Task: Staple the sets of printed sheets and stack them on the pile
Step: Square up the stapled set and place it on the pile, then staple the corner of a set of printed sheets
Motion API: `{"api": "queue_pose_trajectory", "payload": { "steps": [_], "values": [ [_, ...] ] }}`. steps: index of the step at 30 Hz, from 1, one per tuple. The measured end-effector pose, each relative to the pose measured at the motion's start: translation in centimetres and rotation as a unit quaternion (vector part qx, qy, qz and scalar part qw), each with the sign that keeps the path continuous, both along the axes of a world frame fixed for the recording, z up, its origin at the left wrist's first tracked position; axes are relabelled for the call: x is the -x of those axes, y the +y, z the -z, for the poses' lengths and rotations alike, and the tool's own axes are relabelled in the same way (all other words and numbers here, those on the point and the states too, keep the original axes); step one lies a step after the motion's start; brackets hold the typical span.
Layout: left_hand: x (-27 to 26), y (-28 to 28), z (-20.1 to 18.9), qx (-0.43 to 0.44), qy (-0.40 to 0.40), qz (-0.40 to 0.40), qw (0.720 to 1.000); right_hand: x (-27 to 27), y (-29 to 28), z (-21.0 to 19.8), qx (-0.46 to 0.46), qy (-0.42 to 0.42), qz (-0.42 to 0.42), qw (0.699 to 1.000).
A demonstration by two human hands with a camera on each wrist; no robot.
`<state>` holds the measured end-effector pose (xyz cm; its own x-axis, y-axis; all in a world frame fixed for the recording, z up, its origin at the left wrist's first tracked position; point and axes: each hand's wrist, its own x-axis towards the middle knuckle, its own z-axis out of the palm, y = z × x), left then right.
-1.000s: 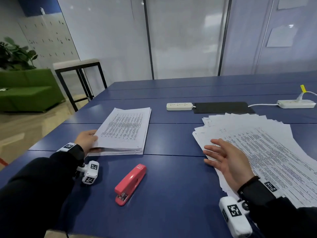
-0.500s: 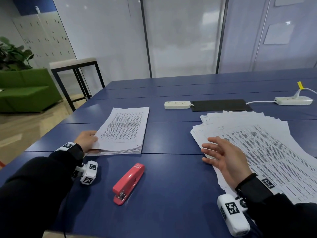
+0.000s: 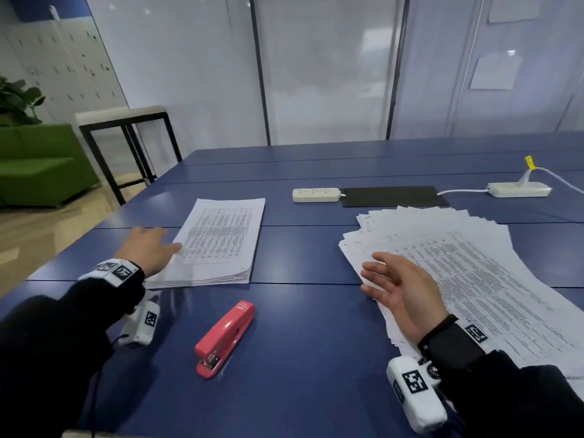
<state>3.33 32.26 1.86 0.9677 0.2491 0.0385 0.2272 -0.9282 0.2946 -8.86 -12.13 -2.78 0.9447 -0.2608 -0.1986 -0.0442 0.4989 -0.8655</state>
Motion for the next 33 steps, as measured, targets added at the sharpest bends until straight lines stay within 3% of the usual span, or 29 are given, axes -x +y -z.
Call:
{"api": "queue_pose_trajectory", "payload": {
  "steps": [3,5,8,10,12,14,17,20,22,25,27,31,33],
  "values": [
    [2.8,-3.3,-2.6,0.076,0.001,0.106,0.991,0.5,-0.5,-1.6,-0.035,0.014,-0.031,0.999],
    [5.4,-6.0,-4.0,0.119,0.109,0.178,0.971,0.8,-1.4,-2.8,-0.015,0.018,-0.056,0.998],
    [8.2,-8.8,-4.1,-0.004,0.244,0.294,0.924,0.5,-3.5,-4.5,0.075,0.029,-0.061,0.995],
    [9.1,-10.2,-2.9,-0.103,0.234,0.339,0.906,-0.2,-5.6,-5.7,0.125,0.048,-0.053,0.99],
    [9.7,-11.5,-2.4,-0.154,0.172,0.382,0.895,-1.5,-8.1,-6.7,0.201,0.077,-0.036,0.976],
    [10.1,-12.5,-2.2,-0.167,0.141,0.431,0.876,-2.6,-10.8,-7.4,0.321,0.111,-0.003,0.941],
    [10.4,-13.7,-1.6,-0.203,0.082,0.481,0.849,-2.7,-13.9,-6.9,0.514,0.17,-0.019,0.841],
    [10.4,-13.7,-1.3,-0.21,0.054,0.475,0.853,-2.1,-14.7,-5.1,0.644,0.248,-0.105,0.716],
    [10.3,-13.6,-1.4,-0.176,0.046,0.47,0.864,-1.8,-14.6,-4.4,0.677,0.256,-0.112,0.681],
    [10.5,-13.6,-2.0,-0.091,0.007,0.405,0.91,-1.5,-14.2,-4.7,0.655,0.254,-0.12,0.702],
    [10.4,-13.8,-1.8,-0.091,0.017,0.34,0.936,-1.5,-14.0,-5.0,0.636,0.231,-0.131,0.724],
    [11.3,-14.7,-0.9,-0.129,0.098,0.321,0.933,-2.2,-13.7,-4.8,0.556,0.124,-0.156,0.807],
    [11.5,-14.9,-0.5,-0.122,0.112,0.33,0.929,-1.8,-12.0,-6.0,0.542,0.081,-0.19,0.815]
  ]
}}
